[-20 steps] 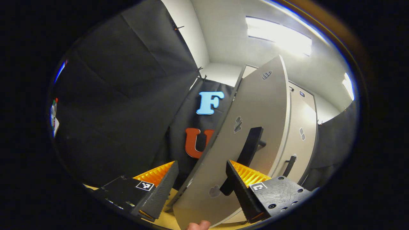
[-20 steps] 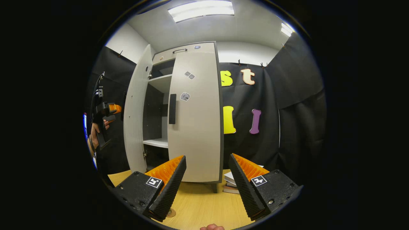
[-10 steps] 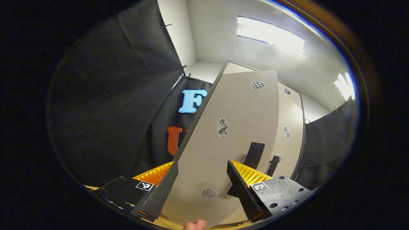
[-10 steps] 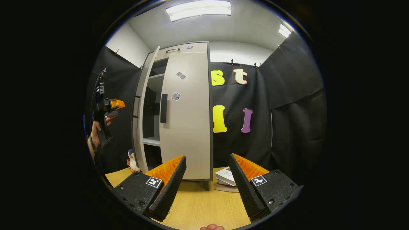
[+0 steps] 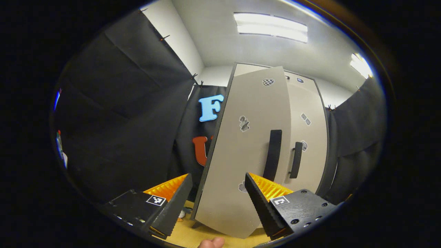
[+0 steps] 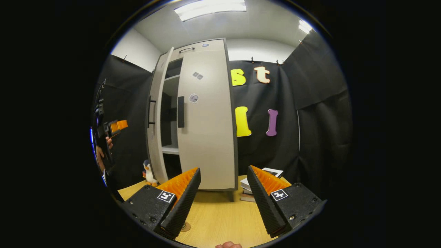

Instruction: Grasp the bottle in the cabinet with the left hand and place it on the coaster, then close the right door with the right hand and the left door with the left hand.

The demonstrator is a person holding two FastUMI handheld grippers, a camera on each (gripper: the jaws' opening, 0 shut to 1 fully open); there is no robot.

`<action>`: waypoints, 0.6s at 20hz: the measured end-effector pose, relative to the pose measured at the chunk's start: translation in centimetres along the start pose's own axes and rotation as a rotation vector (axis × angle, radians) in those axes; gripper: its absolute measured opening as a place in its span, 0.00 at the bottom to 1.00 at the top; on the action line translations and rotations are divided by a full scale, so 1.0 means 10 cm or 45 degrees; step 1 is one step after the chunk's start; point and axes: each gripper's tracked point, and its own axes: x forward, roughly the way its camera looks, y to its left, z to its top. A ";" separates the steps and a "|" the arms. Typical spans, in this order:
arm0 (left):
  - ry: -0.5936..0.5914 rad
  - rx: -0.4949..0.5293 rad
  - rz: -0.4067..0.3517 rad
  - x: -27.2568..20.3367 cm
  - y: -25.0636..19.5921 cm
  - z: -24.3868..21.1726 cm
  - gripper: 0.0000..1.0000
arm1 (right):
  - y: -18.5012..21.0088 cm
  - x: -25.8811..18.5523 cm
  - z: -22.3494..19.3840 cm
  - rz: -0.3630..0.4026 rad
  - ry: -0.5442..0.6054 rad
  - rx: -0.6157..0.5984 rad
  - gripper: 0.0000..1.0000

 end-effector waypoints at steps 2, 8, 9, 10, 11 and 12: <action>0.036 0.020 -0.022 -0.17 -0.10 -0.18 0.94 | 0.05 0.03 -0.03 0.020 0.013 -0.006 0.83; 0.123 0.061 -0.042 -0.41 -0.33 -0.65 0.95 | 0.21 0.11 -0.10 0.062 0.043 0.055 0.83; 0.137 0.072 -0.036 -0.45 -0.35 -0.73 0.99 | 0.24 0.12 -0.12 0.072 0.051 0.061 0.83; 0.155 0.081 -0.033 -0.49 -0.37 -0.81 0.99 | 0.27 0.12 -0.12 0.084 0.057 0.062 0.83; 0.174 0.090 -0.034 -0.55 -0.41 -0.88 0.99 | 0.29 0.12 -0.13 0.093 0.064 0.059 0.83; 0.188 0.106 -0.043 -0.60 -0.44 -0.94 0.99 | 0.30 0.12 -0.15 0.098 0.069 0.054 0.83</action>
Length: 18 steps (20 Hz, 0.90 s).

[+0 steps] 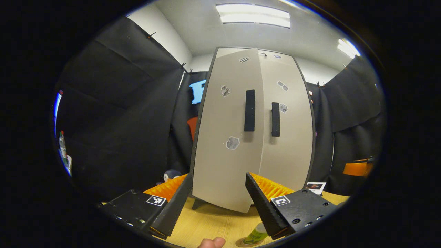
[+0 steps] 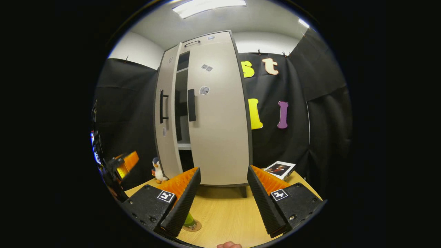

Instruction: Grasp the bottle in the cabinet with the left hand and place it on the coaster, then close the right door with the right hand and the left door with the left hand.

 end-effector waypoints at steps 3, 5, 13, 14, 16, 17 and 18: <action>0.021 0.071 -0.026 -0.10 -0.06 -0.11 0.99 | 0.01 0.02 -0.05 0.001 0.012 -0.005 0.83; 0.031 0.085 -0.037 -0.14 -0.11 -0.12 0.95 | 0.03 0.04 -0.05 0.001 0.014 0.007 0.83; 0.050 0.022 -0.068 -0.14 -0.20 -0.11 0.95 | 0.04 0.06 0.01 -0.005 -0.009 0.005 0.83; 0.053 0.022 -0.070 -0.14 -0.21 -0.11 0.99 | 0.05 0.06 -0.01 -0.002 -0.002 0.004 0.83; 0.058 0.019 -0.075 -0.15 -0.22 -0.11 0.95 | 0.06 0.07 -0.02 0.005 0.004 0.012 0.83; 0.058 0.015 -0.077 -0.15 -0.22 -0.10 0.95 | 0.06 0.07 0.00 0.006 0.001 0.015 0.83; 0.060 0.013 -0.079 -0.15 -0.23 -0.10 0.95 | 0.06 0.07 0.00 0.004 0.001 0.013 0.83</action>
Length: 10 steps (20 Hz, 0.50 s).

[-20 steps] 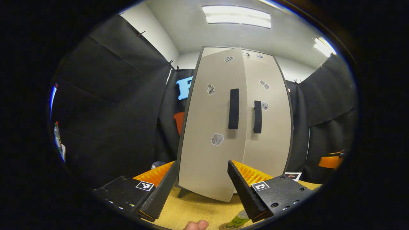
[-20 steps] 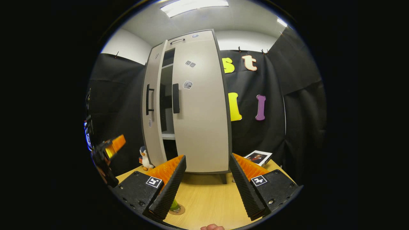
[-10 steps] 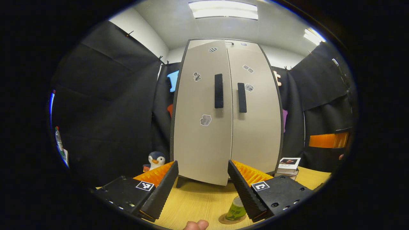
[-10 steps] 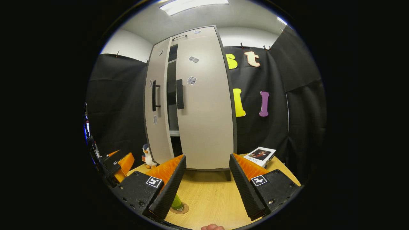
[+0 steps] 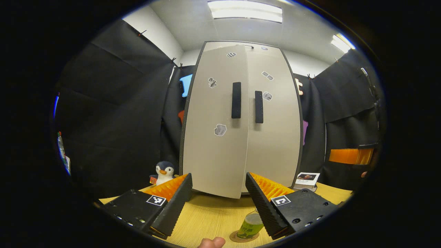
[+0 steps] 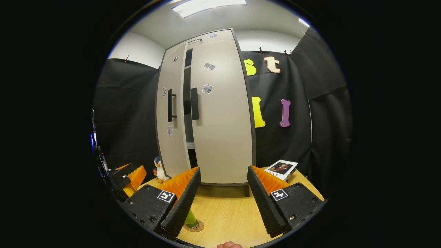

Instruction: Grasp the bottle in the cabinet with the left hand and place it on the coaster, then close the right door with the right hand and the left door with the left hand.

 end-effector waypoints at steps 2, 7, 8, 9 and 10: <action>-0.005 -0.001 0.001 -0.01 -0.01 0.02 0.95 | 0.02 -0.01 0.02 0.004 -0.008 -0.024 0.83; 0.000 -0.005 0.000 -0.03 -0.02 0.01 0.95 | 0.09 -0.01 -0.01 0.028 -0.007 -0.044 0.83; 0.007 -0.006 -0.002 -0.03 -0.03 0.02 0.95 | 0.09 -0.02 -0.03 0.030 -0.002 -0.041 0.83; 0.007 -0.008 -0.004 -0.04 -0.03 0.03 0.95 | 0.10 -0.01 -0.03 0.031 0.001 -0.038 0.83; 0.003 -0.010 -0.005 -0.05 -0.03 0.05 0.95 | 0.09 -0.02 -0.03 0.030 0.001 -0.034 0.83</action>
